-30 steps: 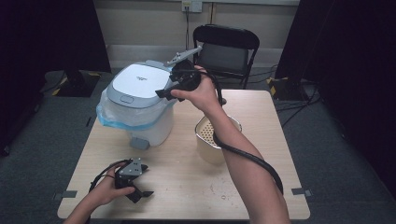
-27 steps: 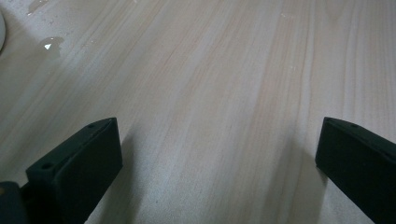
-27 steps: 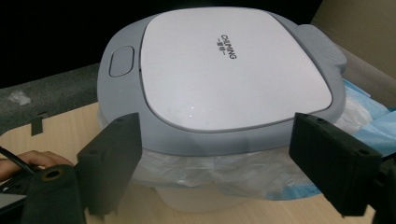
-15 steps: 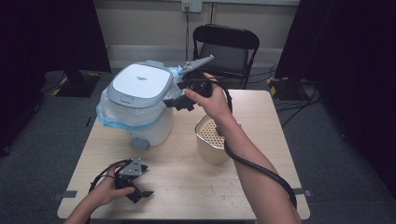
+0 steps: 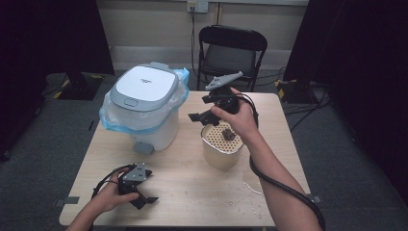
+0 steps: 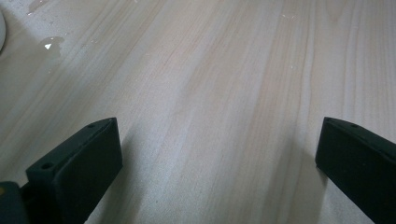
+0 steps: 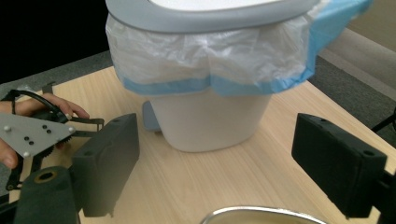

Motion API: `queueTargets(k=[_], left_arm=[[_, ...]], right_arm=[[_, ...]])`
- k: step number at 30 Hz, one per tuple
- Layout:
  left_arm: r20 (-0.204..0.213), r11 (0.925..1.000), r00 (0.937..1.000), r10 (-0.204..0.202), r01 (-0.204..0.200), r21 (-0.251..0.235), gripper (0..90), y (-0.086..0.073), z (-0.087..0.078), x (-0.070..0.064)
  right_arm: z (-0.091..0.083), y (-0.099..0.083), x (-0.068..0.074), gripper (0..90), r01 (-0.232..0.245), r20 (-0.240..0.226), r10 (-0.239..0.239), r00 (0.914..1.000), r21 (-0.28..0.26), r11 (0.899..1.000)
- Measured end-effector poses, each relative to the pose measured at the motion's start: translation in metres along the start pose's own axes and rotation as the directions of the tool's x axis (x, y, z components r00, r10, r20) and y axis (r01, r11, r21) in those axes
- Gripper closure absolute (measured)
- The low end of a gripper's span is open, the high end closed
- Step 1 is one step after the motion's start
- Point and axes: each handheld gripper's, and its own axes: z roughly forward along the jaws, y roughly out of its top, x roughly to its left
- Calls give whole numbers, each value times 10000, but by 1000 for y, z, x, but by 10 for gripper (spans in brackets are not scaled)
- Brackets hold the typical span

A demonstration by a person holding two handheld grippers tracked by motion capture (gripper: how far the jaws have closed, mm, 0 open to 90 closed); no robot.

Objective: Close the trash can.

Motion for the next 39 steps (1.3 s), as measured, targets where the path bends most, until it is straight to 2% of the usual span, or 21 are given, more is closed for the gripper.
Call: queueTargets(k=[10,16,23,33,39], left_arm=[[-14,10000,10000,2,-2,19,0,0,0,0],[-34,10000,10000,-19,19,-9,0,0,0,0],[-37,10000,10000,-25,25,-3,0,0,0,0],[-51,10000,10000,-29,29,-8,0,0,0,0],[-37,9999,9999,-95,95,32,0,0,0,-1]], right_arm=[[-14,-25,-4,146,-255,112,254,9996,84,9996],[-20,-44,-5,146,-352,222,345,9992,334,9988],[-29,-66,-5,147,-503,307,491,9983,375,9980],[-48,-89,-7,147,-632,617,613,9962,292,9976],[-55,-107,-7,147,-727,750,688,9948,507,9961]])
